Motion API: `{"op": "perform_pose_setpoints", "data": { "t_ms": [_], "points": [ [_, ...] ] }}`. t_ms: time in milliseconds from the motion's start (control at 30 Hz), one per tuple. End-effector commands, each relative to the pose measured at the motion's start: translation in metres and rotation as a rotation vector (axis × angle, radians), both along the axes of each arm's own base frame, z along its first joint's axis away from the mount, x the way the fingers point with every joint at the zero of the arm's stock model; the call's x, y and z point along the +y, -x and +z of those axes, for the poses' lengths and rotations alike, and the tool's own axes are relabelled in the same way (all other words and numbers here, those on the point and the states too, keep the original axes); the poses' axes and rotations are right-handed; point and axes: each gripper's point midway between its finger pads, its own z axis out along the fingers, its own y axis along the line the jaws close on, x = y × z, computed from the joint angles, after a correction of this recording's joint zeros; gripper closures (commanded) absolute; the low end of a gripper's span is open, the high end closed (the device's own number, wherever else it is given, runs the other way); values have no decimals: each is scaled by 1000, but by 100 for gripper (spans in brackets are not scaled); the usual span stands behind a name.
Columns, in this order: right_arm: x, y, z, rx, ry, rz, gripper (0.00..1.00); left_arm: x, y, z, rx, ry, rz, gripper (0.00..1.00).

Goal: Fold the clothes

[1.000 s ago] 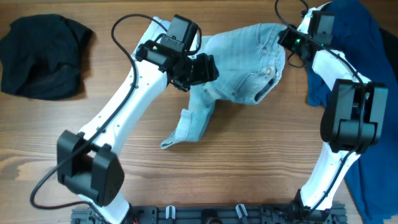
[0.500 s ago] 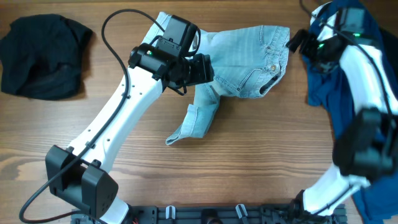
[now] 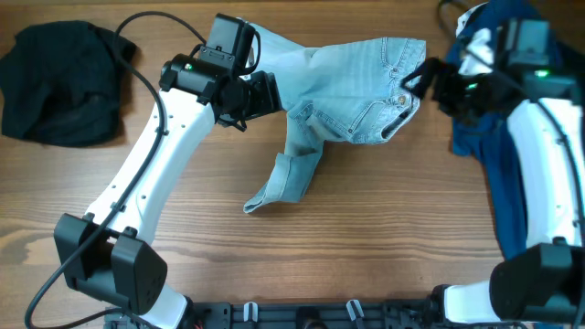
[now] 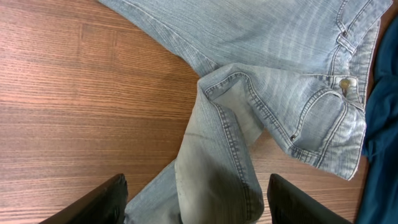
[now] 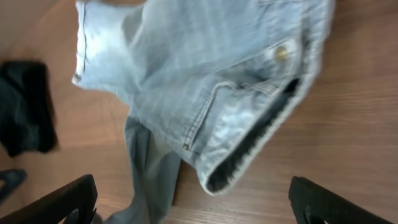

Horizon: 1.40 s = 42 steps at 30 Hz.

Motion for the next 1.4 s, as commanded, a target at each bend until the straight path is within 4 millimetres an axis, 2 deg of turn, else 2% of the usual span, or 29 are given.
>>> {"op": "perform_pose_setpoints", "data": {
  "t_ms": [0,167,300,433,467,500,533,567,633,733,833,933,1000,1033,1067,1100,1133,1200,1267,1300,1333,1367],
  "points": [
    [34,9,-28,67,-32,83,0,2,-2,14,-45,-5,-16,27],
    [68,17,-63,192,-55,136,0,6,-2,13,-41,-6,-9,26],
    [71,25,-82,278,-63,142,0,8,-3,13,-38,-8,-4,24],
    [70,32,-85,298,-47,165,1,14,-5,13,-38,-8,11,23],
    [70,32,-84,295,-46,168,15,14,-5,13,-38,-7,13,23],
    [70,32,-84,294,-46,169,34,15,-5,13,-38,-8,13,23],
    [70,32,-84,293,-46,171,62,15,-6,13,-38,-8,15,23],
    [70,32,-85,290,-43,178,95,15,-6,13,-38,-8,15,24],
    [70,32,-85,291,-42,181,95,15,-6,13,-38,-8,15,24],
    [66,33,-87,295,-18,176,83,15,-6,13,-37,-7,15,23],
    [62,36,-89,301,11,185,81,16,-4,14,-34,-8,15,23],
    [62,36,-90,299,14,192,66,18,-1,17,-33,-9,17,23],
    [58,35,-94,298,37,185,48,18,1,21,-41,-7,17,23],
    [57,35,-96,297,43,184,44,19,1,23,-44,-5,19,23],
    [56,35,-99,295,46,183,47,21,2,25,-48,-4,22,23],
    [56,35,-102,294,46,182,60,22,2,26,-50,-4,24,22],
    [56,36,-107,294,45,182,69,23,1,25,-48,-4,29,22],
    [56,41,-119,302,45,181,66,26,3,24,-37,-7,34,23],
    [56,44,-125,309,44,180,67,26,3,24,-36,-8,34,23],
    [57,46,-127,313,36,182,79,26,3,24,-35,-8,35,22],
    [57,47,-128,317,32,182,96,26,3,24,-35,-8,34,22],
    [57,45,-126,307,20,179,96,26,4,24,-33,-6,33,23]
  ]
}}
